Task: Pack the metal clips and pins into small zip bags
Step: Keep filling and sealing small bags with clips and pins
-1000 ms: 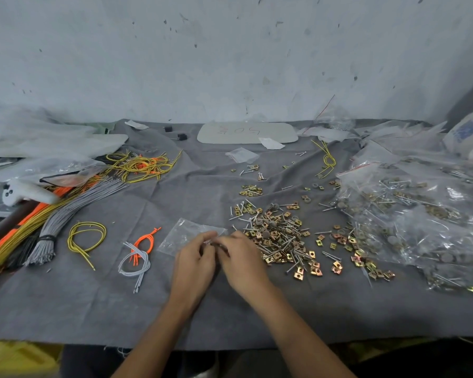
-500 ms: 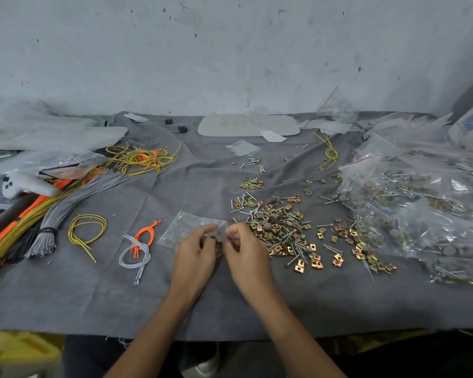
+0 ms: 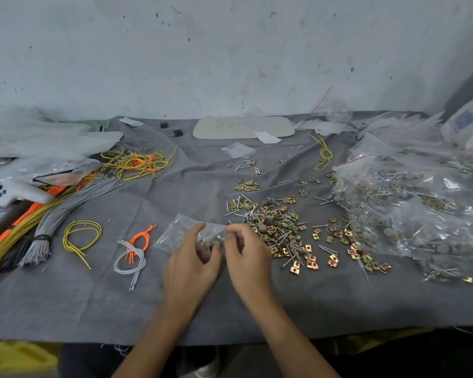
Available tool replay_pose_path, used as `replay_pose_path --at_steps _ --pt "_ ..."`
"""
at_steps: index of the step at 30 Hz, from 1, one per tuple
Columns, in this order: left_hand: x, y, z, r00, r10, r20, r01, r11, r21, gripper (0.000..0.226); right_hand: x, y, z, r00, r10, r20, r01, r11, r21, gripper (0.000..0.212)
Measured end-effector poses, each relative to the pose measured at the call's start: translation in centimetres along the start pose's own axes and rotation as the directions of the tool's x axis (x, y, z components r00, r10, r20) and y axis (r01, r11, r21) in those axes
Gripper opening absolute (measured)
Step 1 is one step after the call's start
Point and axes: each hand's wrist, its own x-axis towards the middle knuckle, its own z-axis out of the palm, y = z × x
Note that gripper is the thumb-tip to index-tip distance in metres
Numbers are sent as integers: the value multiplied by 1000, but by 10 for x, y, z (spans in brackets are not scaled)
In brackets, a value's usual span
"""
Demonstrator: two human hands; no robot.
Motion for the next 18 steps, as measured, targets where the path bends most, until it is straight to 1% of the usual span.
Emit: replay_pose_path --at_steps 3,5,8,11,14,18 --pt "-14 -8 -6 999 -1 -37 3 998 60 38 0 2 -1 999 18 -39 -16 999 49 12" --pt "-22 -16 -10 998 58 0 -57 989 137 34 0 2 -1 998 42 -48 -38 996 78 11" --pt "-23 -20 -14 984 166 65 -177 949 260 27 1 1 -1 991 108 -74 -98 987 129 13" --pt "-18 -14 -15 969 237 68 -246 908 340 15 1 -2 -3 985 152 -85 -138 978 158 14" --pt "-12 -7 -21 947 322 -3 -298 878 373 4 1 -3 -5 977 187 -104 -166 969 184 15" --pt "7 15 -54 906 391 -159 -331 892 309 2 3 -5 -6 968 215 -132 -181 957 228 18"
